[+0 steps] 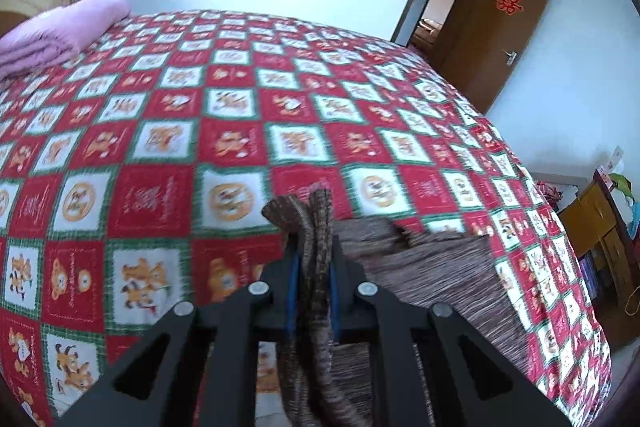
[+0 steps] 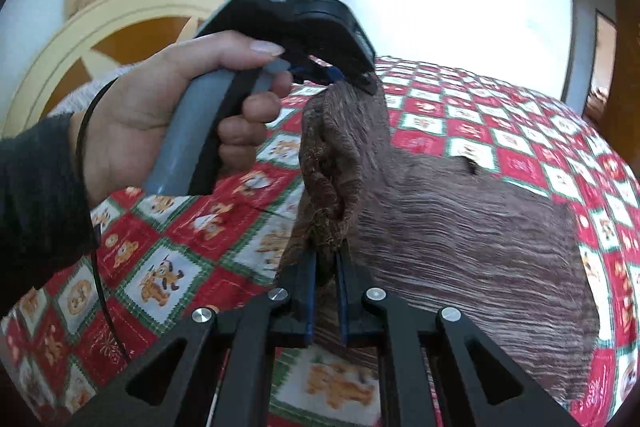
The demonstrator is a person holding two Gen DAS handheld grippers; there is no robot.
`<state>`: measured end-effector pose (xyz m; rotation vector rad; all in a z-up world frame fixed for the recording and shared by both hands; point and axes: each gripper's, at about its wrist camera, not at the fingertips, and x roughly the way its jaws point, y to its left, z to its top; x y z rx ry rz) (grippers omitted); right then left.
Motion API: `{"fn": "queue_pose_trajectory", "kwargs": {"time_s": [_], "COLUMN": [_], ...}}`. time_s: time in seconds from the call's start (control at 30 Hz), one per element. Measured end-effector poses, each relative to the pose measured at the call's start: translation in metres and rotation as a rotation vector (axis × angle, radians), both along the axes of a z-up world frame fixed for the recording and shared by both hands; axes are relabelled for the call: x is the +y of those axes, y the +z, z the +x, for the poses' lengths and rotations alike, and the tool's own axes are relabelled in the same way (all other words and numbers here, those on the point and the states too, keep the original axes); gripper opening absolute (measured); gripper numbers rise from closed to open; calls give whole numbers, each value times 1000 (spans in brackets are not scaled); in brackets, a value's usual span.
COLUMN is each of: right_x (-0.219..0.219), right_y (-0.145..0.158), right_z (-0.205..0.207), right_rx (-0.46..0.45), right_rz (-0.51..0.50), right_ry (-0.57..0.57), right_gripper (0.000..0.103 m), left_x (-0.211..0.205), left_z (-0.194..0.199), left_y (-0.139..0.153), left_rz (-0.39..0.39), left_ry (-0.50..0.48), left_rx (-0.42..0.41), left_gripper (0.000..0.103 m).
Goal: Fold small clothes
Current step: 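Lift the gripped edge with both tools and fold it over the rest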
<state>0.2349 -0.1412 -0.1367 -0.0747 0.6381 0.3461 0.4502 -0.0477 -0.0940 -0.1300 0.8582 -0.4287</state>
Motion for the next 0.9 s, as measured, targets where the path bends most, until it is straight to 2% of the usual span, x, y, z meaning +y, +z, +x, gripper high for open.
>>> {"fn": "queue_pose_trajectory", "kwargs": {"time_s": [0.4,0.9], "right_x": [-96,-181], "right_y": [6,-11], "right_z": [-12,-31], "right_rx": [64,171], "right_rz": [150,257], "right_ry": [-113,-213], "right_gripper": [7,5], "left_x": [-80,-177], "left_z": [-11,-22], "left_y": [19,10], "left_rz": [-13,26], "left_ry": [-103,-236], "left_rx": [-33,-38], "left_gripper": [12,12]}}
